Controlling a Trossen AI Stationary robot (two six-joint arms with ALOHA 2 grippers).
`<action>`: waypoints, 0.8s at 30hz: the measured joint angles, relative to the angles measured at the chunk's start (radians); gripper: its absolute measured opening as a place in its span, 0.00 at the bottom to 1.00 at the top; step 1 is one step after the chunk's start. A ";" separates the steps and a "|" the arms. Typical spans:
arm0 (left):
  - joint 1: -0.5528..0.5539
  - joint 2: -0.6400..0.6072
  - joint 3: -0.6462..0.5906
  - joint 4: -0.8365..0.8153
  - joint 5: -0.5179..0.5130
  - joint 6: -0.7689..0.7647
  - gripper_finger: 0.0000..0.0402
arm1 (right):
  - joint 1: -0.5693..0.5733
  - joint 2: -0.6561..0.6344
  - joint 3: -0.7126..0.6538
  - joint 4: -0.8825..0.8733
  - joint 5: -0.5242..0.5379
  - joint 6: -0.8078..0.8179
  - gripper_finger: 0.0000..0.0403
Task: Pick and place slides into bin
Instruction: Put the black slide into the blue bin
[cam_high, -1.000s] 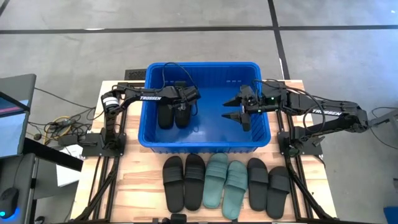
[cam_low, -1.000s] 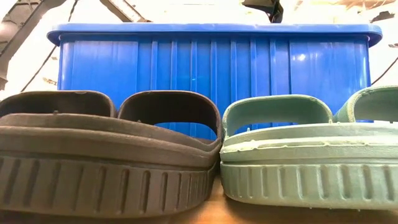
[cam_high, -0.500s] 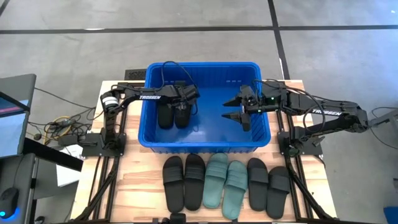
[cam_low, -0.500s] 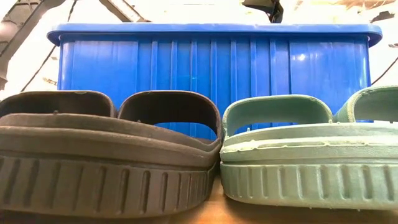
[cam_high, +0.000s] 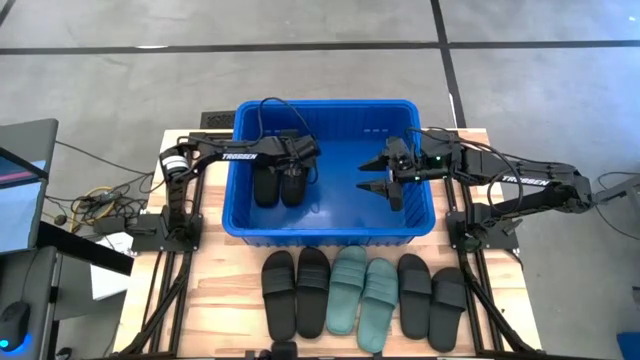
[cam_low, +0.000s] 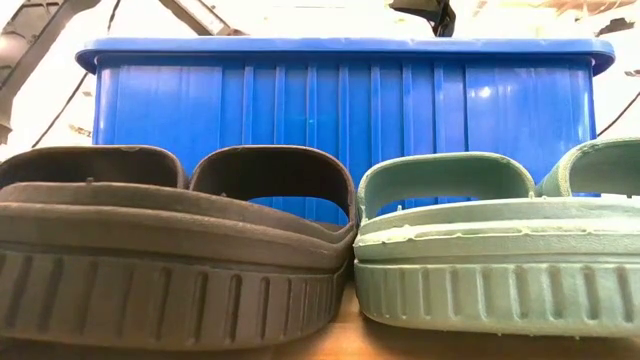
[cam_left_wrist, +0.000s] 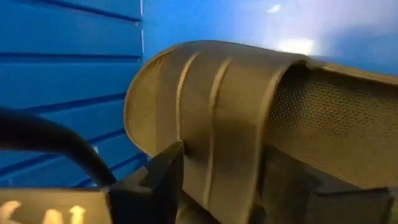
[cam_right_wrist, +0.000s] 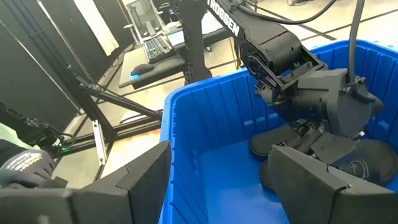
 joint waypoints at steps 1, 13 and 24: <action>0.003 -0.003 0.000 0.003 0.000 -0.002 0.43 | 0.000 0.000 0.000 0.000 0.000 0.000 0.63; 0.025 -0.008 0.000 0.013 -0.030 -0.059 0.43 | 0.000 0.000 0.000 0.000 0.000 0.000 0.63; 0.032 -0.008 0.000 0.012 0.021 -0.072 0.43 | 0.000 0.000 0.000 0.000 0.000 0.000 0.63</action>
